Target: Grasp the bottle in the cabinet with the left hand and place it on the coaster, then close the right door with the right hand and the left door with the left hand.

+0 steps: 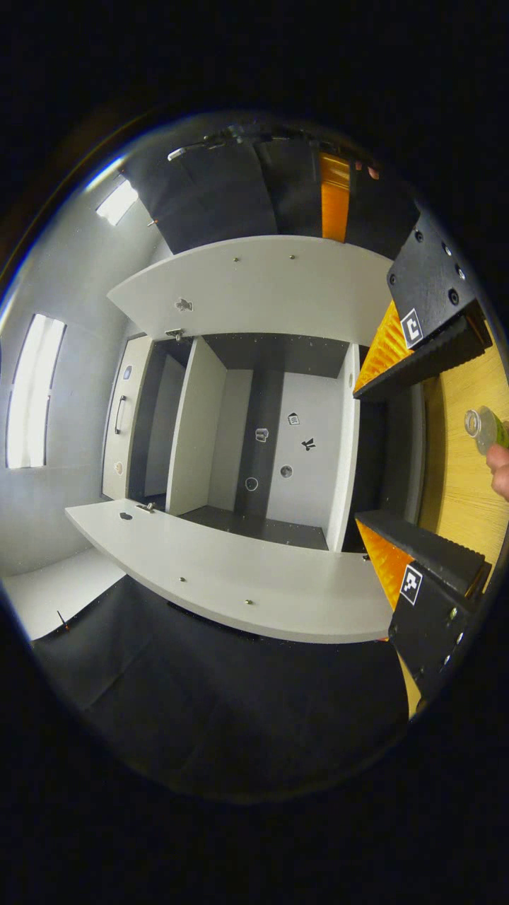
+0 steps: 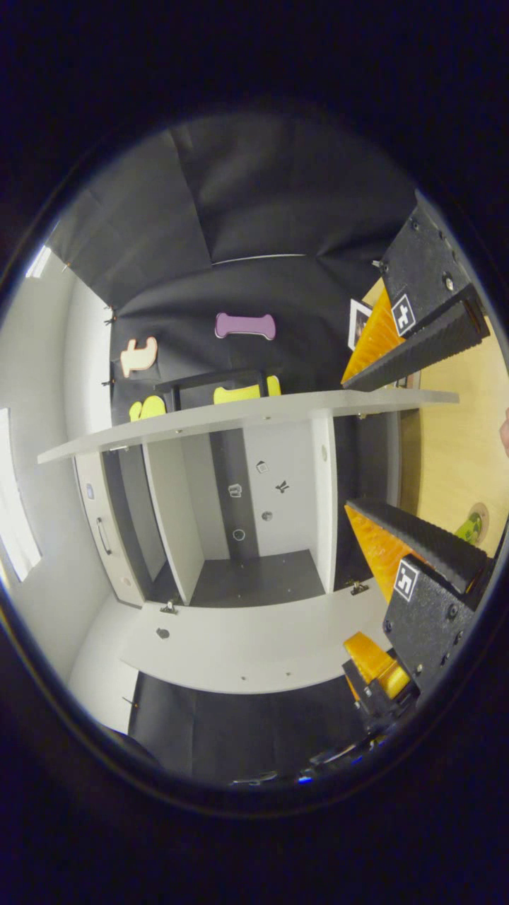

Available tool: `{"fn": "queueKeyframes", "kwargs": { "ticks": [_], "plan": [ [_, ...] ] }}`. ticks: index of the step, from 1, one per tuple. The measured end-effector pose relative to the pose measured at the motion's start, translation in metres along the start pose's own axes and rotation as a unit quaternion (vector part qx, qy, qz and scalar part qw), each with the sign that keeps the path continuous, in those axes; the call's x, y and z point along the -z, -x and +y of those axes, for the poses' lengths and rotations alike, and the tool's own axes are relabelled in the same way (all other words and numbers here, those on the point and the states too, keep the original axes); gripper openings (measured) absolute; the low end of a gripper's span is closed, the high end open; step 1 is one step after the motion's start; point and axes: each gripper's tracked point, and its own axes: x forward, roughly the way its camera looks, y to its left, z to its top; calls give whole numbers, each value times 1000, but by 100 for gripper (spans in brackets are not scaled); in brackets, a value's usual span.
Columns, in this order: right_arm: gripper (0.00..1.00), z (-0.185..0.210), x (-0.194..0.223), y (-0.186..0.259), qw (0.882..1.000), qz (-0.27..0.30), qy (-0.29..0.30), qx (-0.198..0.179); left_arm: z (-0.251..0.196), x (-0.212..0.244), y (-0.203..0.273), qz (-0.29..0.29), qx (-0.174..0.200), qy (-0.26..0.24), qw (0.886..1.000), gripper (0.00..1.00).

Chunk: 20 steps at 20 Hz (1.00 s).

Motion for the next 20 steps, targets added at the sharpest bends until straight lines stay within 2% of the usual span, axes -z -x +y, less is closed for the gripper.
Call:
{"fn": "queueKeyframes", "kwargs": {
  "ticks": [1, 2, 3, 4, 5, 6, 11, 13, 15, 16, 20],
  "plan": [
    [99, 0, 2, 0, 1000, -2, -2, -2, 4, -3, -1, 9, -4, -8, 1000, 95],
    [99, 0, 5, 0, 1000, -2, -4, -3, 7, -5, 0, 18, -7, -15, 1000, 99],
    [99, -1, 10, -1, 1000, -2, -5, -3, 12, -7, 0, 22, -14, -21, 999, 95],
    [96, -2, 17, -1, 1000, -1, -6, -3, 16, -8, 2, 23, -21, -26, 999, 95],
    [99, -2, 25, 0, 1000, 3, -9, -3, 20, -7, 4, 25, -28, -29, 999, 100],
    [99, 0, 34, 0, 1000, 10, -15, -5, 24, -5, 7, 27, -33, -29, 999, 95],
    [96, 3, 47, -1, 999, 22, -35, -15, 40, 6, 13, 43, -58, -36, 997, 95],
    [99, 0, 44, -3, 999, 19, -24, -15, 46, 9, 13, 45, -67, -37, 996, 95],
    [99, -2, 33, -3, 1000, 13, -14, -20, 52, 11, 15, 47, -73, -36, 996, 95],
    [95, -5, 24, -2, 1000, 9, -7, -21, 54, 12, 16, 47, -76, -35, 995, 95],
    [95, -33, -36, 8, 999, -31, 15, -12, 64, 17, 18, 49, -91, -32, 994, 95]
  ]
}}
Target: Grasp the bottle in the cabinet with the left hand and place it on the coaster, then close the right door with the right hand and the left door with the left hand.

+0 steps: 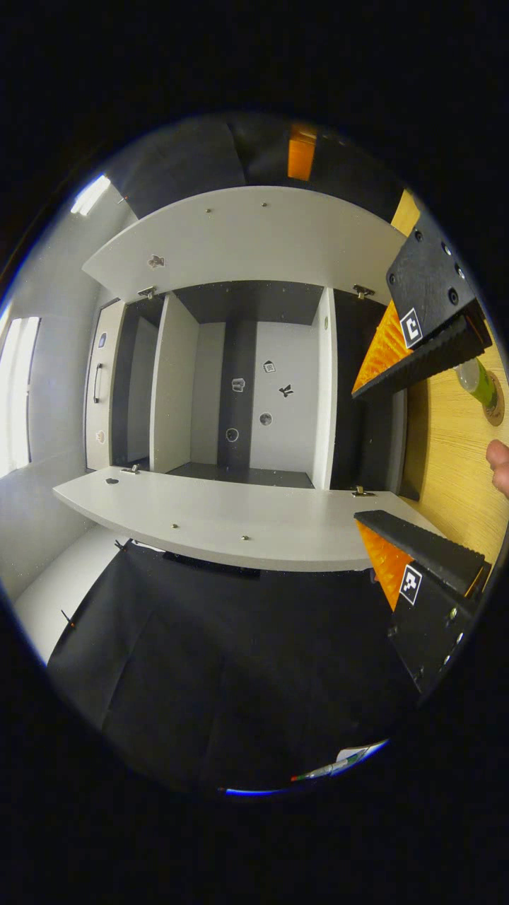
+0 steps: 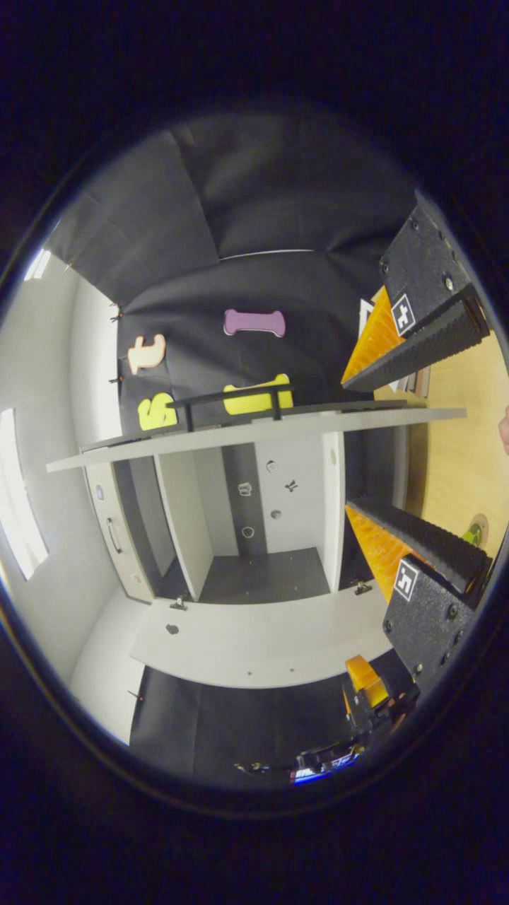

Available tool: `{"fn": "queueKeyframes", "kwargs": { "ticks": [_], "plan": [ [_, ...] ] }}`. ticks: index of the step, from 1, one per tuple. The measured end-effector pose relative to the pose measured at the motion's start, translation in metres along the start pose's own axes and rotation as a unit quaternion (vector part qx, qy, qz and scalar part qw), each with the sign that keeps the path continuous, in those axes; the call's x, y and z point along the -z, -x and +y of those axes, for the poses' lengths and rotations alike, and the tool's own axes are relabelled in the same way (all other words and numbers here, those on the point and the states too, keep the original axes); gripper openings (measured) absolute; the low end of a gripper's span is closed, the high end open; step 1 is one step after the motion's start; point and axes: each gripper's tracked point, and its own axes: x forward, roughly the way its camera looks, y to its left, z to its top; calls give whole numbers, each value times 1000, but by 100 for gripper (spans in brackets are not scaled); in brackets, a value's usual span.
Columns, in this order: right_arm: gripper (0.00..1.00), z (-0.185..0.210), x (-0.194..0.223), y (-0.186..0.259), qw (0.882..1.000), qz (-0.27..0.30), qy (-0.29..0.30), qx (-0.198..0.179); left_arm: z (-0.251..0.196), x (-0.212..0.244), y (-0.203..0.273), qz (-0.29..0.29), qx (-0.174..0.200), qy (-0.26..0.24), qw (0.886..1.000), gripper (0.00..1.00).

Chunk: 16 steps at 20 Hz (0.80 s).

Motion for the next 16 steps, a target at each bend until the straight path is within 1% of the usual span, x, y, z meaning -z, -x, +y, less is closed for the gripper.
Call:
{"fn": "queueKeyframes", "kwargs": {
  "ticks": [1, 2, 5, 7, 8, 9, 10, 11, 12, 13, 14, 15, 16],
  "plan": [
    [95, -8, -14, 3, 1000, -10, 5, 5, 2, 2, 0, 2, -3, 0, 1000, 95],
    [99, -16, -27, 5, 1000, -19, 7, 13, 3, 5, -1, 4, -5, 2, 1000, 95],
    [99, -45, -54, 10, 999, -34, -4, 42, 5, 10, 3, 9, -9, 8, 1000, 95],
    [99, -74, -66, 12, 996, -39, -9, 78, 7, 12, 3, 12, -14, 6, 1000, 95],
    [95, -89, -69, 11, 994, -40, -8, 99, 8, 12, 4, 12, -16, 5, 1000, 95],
    [94, -104, -72, 8, 992, -37, -5, 121, 8, 12, 5, 12, -17, 4, 1000, 95],
    [99, -117, -72, 5, 990, -33, 0, 139, 8, 13, 6, 13, -17, 3, 1000, 95],
    [99, -127, -73, 1, 988, -28, 4, 152, 7, 13, 7, 13, -16, 4, 1000, 95],
    [95, -134, -73, -5, 987, -24, 5, 161, 6, 14, 8, 14, -14, 4, 1000, 95],
    [99, -141, -72, -10, 986, -20, 2, 168, 4, 14, 8, 16, -13, 3, 1000, 95],
    [99, -145, -70, -16, 985, -15, -3, 170, 3, 16, 8, 17, -12, 1, 1000, 95],
    [95, -147, -68, -21, 985, -13, -10, 169, 2, 17, 9, 17, -11, -1, 1000, 95],
    [95, -147, -66, -27, 986, -10, -17, 167, 1, 17, 9, 17, -10, -4, 1000, 95]
  ]
}}
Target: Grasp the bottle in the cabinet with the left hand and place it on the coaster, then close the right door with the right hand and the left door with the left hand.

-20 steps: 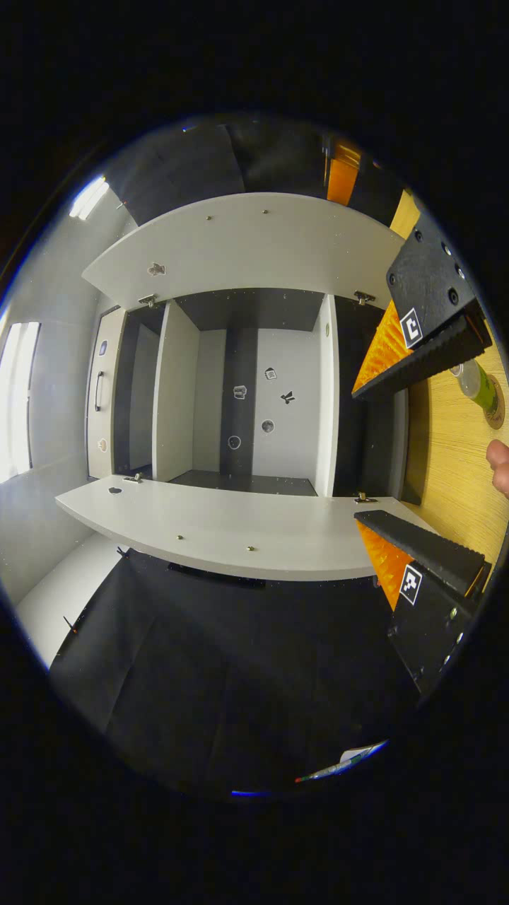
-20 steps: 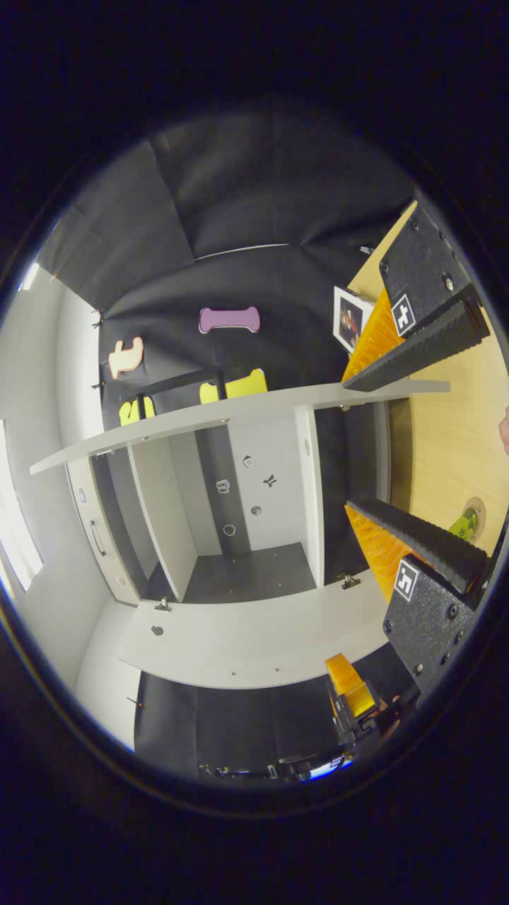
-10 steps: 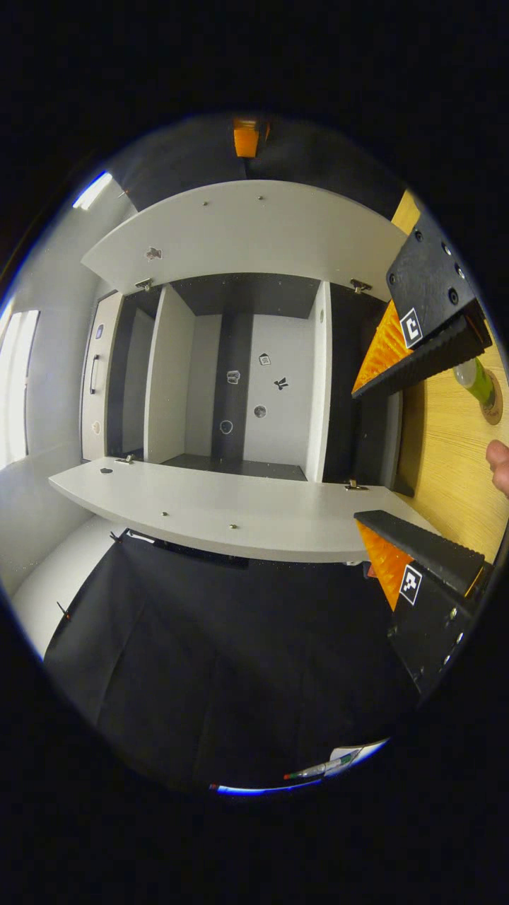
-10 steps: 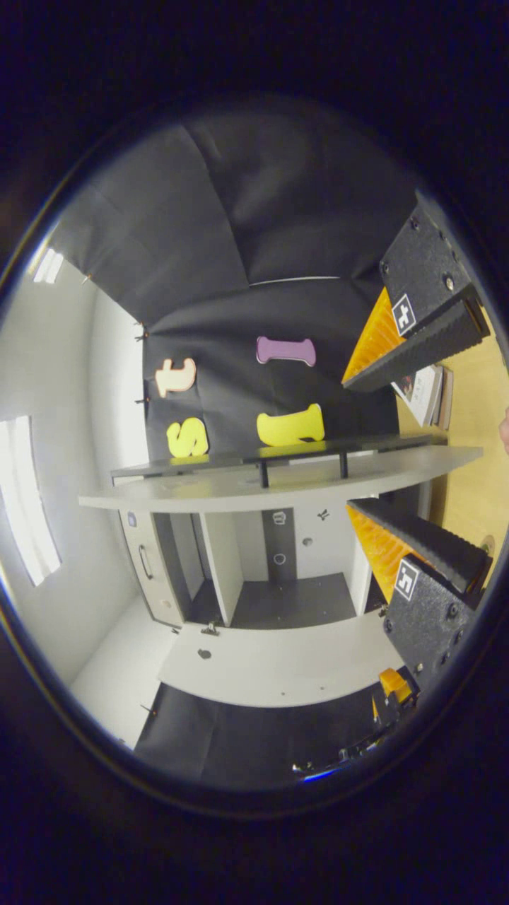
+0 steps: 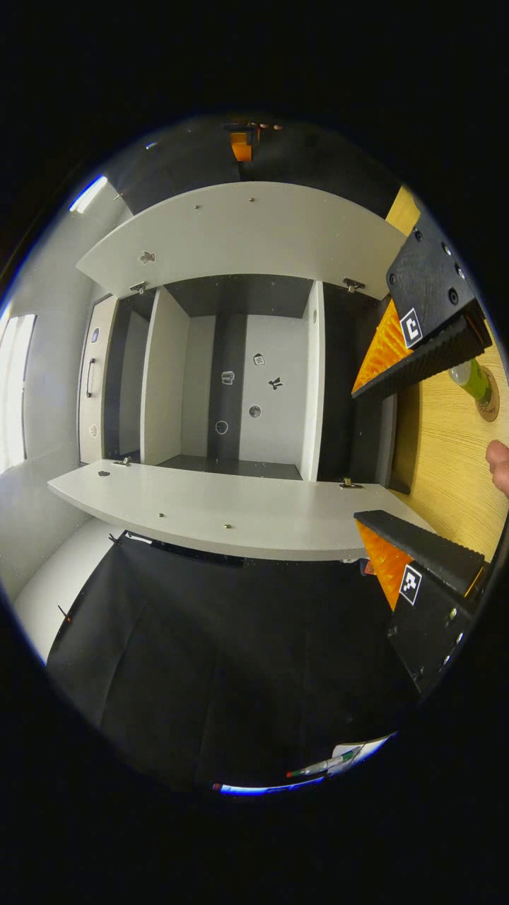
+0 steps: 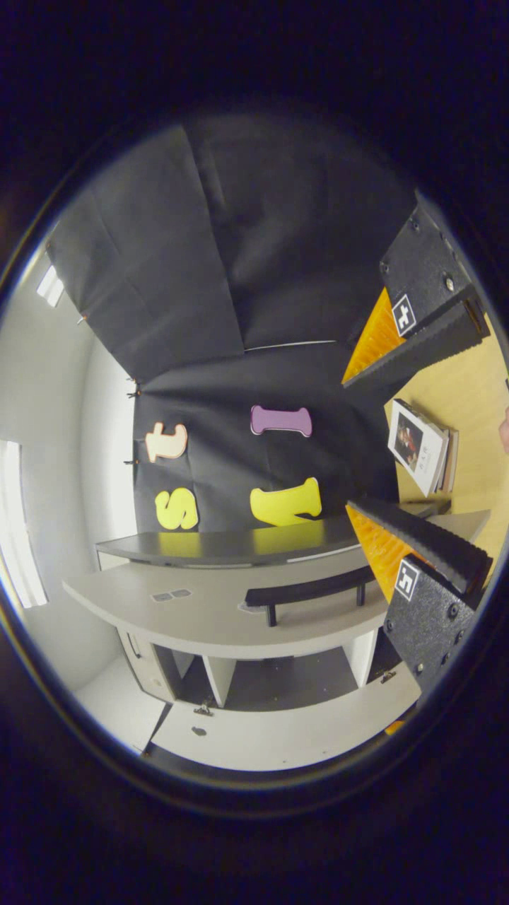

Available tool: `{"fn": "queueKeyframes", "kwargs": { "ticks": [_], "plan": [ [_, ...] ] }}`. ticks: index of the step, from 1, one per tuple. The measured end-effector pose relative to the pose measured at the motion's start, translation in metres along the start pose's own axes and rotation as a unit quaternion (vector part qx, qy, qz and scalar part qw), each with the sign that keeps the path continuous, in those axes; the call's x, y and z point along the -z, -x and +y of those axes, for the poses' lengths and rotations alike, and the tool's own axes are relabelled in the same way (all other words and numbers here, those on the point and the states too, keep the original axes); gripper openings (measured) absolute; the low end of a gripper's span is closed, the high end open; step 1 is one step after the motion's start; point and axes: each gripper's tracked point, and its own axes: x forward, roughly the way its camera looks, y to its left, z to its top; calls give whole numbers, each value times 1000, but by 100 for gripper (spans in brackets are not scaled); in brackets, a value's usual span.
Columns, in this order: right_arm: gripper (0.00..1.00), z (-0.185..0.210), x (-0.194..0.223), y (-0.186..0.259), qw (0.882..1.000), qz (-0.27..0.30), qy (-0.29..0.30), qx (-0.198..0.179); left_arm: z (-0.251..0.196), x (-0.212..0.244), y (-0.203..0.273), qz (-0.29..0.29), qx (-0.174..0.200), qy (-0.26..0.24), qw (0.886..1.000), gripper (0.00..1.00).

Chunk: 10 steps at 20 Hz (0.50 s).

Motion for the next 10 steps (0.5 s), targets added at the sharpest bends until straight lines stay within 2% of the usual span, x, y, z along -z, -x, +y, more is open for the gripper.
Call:
{"fn": "queueKeyframes", "kwargs": {
  "ticks": [1, 2, 3, 4, 10],
  "plan": [
    [95, 2, 2, -4, 1000, 4, -6, -3, -1, 1, 1, 0, 2, -2, 1000, 95],
    [95, 5, 3, -7, 1000, 5, -11, -9, -3, 1, 2, 0, 3, -4, 1000, 90],
    [95, 9, 4, -9, 1000, 5, -12, -14, -5, 2, 2, 0, 5, -5, 1000, 95],
    [99, 10, 5, -11, 1000, 5, -9, -17, -7, 2, 3, 1, 7, -5, 1000, 95],
    [99, 26, 6, -21, 999, 7, -8, -37, -12, 6, 0, 6, 13, -5, 1000, 95]
  ]
}}
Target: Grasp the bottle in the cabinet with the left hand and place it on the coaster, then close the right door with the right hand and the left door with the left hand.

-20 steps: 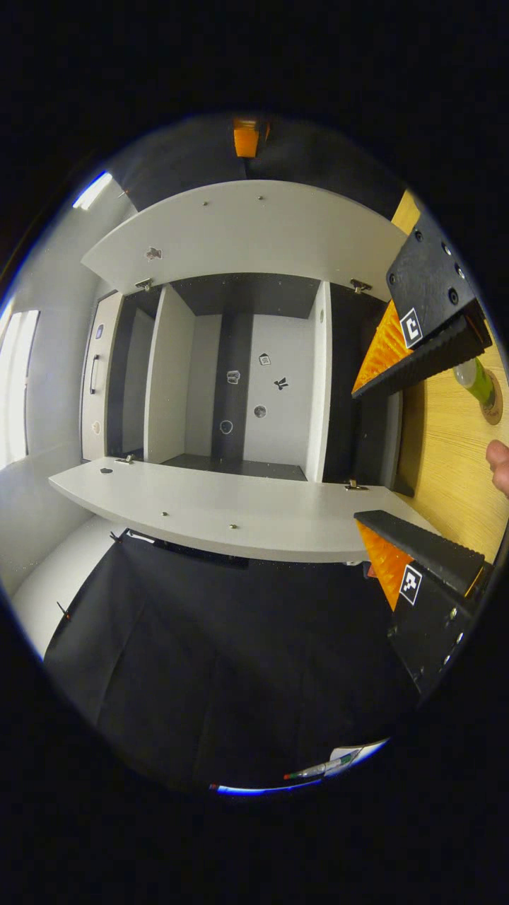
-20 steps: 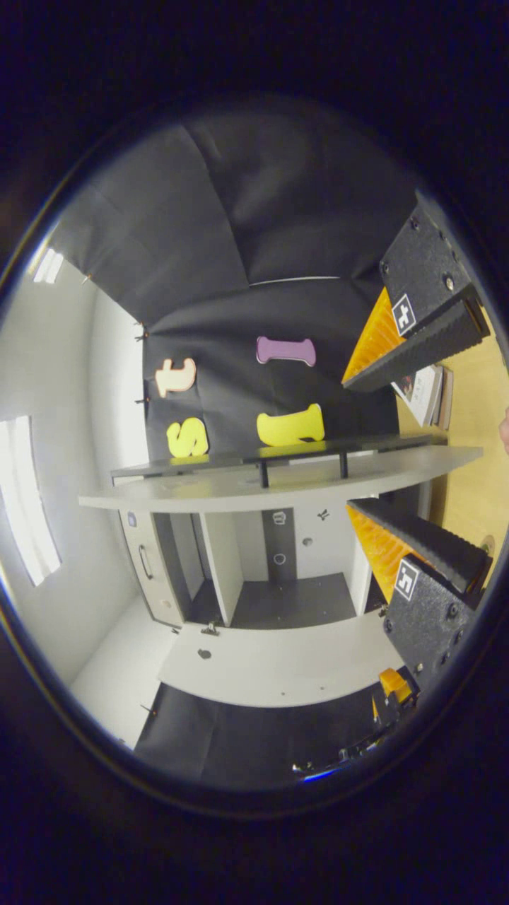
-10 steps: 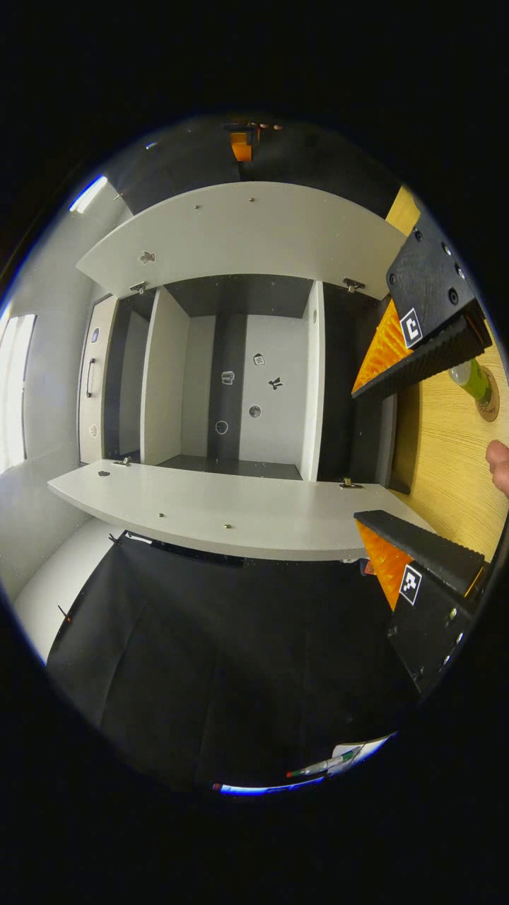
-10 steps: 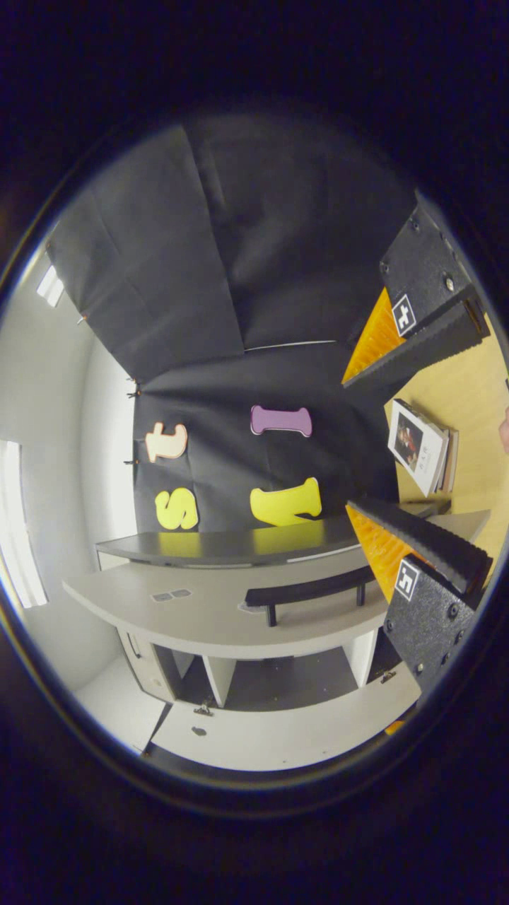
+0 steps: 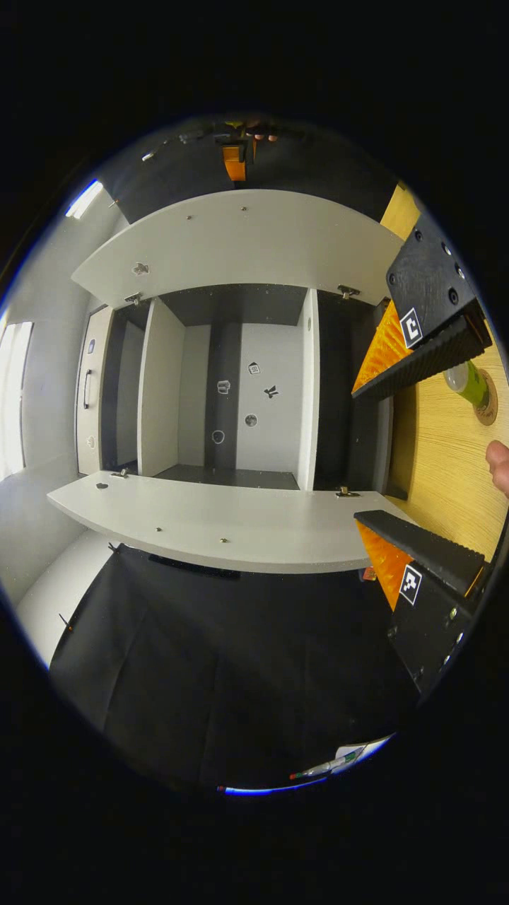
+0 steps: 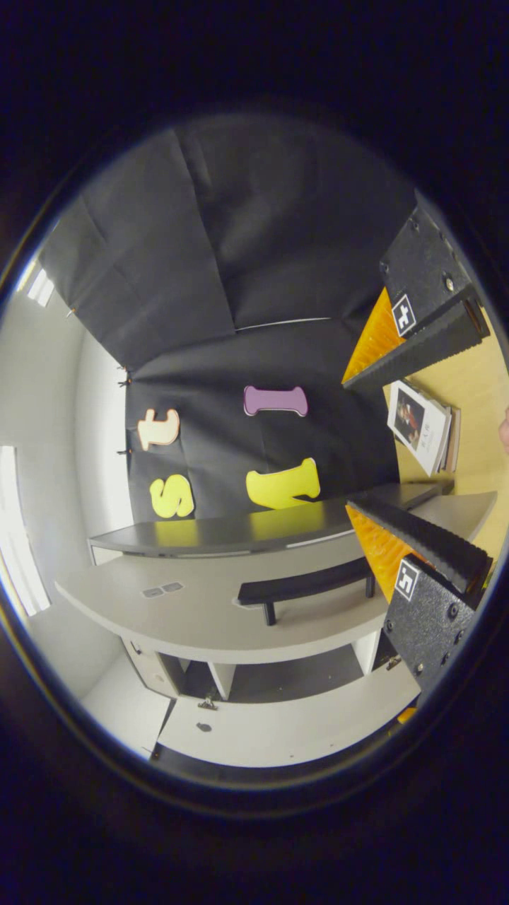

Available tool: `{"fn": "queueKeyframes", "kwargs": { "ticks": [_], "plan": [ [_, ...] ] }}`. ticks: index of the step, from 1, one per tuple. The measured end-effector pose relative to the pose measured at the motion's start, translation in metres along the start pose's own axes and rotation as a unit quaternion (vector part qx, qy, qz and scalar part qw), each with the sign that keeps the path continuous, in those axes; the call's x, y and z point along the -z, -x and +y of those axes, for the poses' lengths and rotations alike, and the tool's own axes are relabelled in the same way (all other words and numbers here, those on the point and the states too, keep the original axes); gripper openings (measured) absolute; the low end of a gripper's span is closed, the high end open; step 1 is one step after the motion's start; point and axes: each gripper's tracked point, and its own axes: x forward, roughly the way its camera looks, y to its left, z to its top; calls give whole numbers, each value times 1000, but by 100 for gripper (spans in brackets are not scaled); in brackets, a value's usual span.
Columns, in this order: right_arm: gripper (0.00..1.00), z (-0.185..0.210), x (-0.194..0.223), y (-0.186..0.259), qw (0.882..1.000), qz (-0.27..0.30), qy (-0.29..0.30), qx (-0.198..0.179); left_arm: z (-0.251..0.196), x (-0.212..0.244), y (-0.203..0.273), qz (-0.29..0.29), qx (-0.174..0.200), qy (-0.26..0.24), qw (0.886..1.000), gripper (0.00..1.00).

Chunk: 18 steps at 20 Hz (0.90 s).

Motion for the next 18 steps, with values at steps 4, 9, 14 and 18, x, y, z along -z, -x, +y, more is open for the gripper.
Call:
{"fn": "queueKeyframes", "kwargs": {
  "ticks": [4, 9, 14, 18],
  "plan": [
    [99, 12, 4, -7, 1000, 5, 5, -12, 0, 1, -2, -1, -3, -7, 1000, 95],
    [99, 29, 12, -14, 999, 18, 10, -32, -3, 3, -3, -2, 0, -5, 1000, 95],
    [98, 33, 14, -16, 999, 16, 17, -30, -6, 5, -8, -5, 6, -5, 1000, 95],
    [98, 40, 11, -13, 998, 2, 64, -21, -14, 7, -16, -3, 21, 1, 1000, 95]
  ]
}}
